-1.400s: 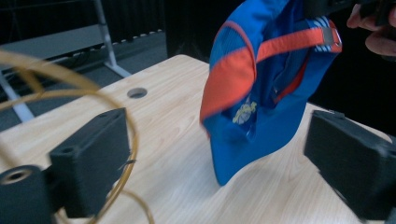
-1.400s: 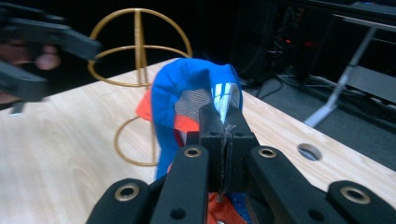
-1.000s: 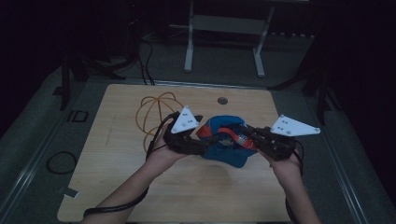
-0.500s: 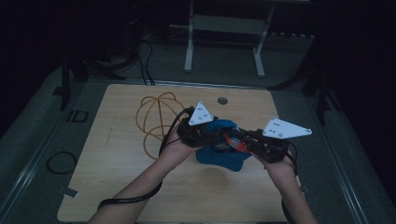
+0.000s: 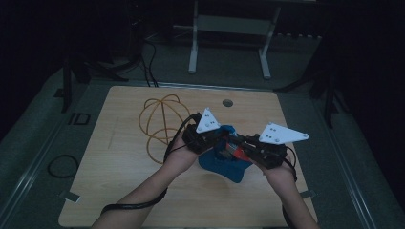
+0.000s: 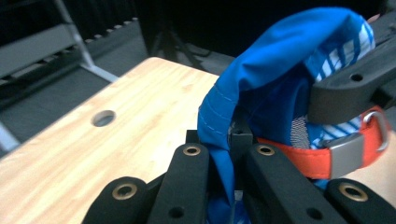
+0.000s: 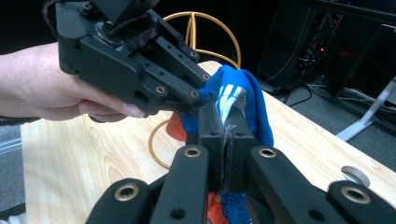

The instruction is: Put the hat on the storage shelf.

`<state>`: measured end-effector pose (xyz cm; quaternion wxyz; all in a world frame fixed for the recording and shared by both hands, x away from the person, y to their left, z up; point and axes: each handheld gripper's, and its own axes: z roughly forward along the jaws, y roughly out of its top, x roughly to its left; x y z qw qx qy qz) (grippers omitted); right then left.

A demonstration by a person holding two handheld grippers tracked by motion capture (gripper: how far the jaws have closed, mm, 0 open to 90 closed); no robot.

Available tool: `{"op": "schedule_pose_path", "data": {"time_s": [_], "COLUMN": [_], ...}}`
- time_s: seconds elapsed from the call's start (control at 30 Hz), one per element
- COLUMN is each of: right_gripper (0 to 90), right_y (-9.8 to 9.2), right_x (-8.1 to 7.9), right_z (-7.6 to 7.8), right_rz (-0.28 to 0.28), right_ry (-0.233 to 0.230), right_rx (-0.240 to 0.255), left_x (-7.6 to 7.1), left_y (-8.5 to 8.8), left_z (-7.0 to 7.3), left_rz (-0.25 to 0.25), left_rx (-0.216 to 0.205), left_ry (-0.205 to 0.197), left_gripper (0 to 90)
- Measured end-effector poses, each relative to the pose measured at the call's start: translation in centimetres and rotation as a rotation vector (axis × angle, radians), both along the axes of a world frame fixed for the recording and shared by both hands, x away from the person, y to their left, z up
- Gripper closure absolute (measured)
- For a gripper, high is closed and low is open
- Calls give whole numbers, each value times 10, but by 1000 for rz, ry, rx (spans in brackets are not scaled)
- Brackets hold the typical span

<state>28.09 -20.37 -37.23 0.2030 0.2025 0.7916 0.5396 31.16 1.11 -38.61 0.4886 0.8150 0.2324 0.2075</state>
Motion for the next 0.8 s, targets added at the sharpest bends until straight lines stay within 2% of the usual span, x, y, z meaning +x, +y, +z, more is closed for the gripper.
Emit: {"op": "schedule_pose_path", "data": {"time_s": [0.17, 0.4, 0.53, 0.57, 0.6, 0.7, 0.73, 0.77, 0.8], "right_gripper": [866, 847, 766, 739, 733, 684, 684, 660, 615], "right_y": [-3, -12, -15, -16, -18, -25, -25, -28, -34], "right_x": [-4, -12, -18, -21, -24, -31, -31, -33, -38], "right_z": [-2, -5, -2, 0, 3, 10, 10, 12, 16], "right_rz": [8, -13, -8, -7, -6, -4, -4, -6, -12], "right_ry": [7, 3, -6, -16, -23, -42, -42, -50, -61], "right_rx": [14, 35, 46, 49, 57, 79, 79, 85, 105], "left_x": [-1, -2, -5, -7, -8, -13, -13, -17, -18], "left_y": [1, 3, 2, 1, 1, 1, 1, 5, 6], "left_z": [2, 7, 11, 13, 15, 23, 23, 30, 32], "left_rz": [1, 13, 5, 9, -4, -14, -14, -20, -20], "left_rx": [6, -24, -29, -31, -32, -33, -33, -36, -43], "left_ry": [-14, -37, -53, -69, -66, -101, -101, -134, -143], "left_gripper": [899, 900, 900, 900, 900, 899, 899, 899, 899]}}
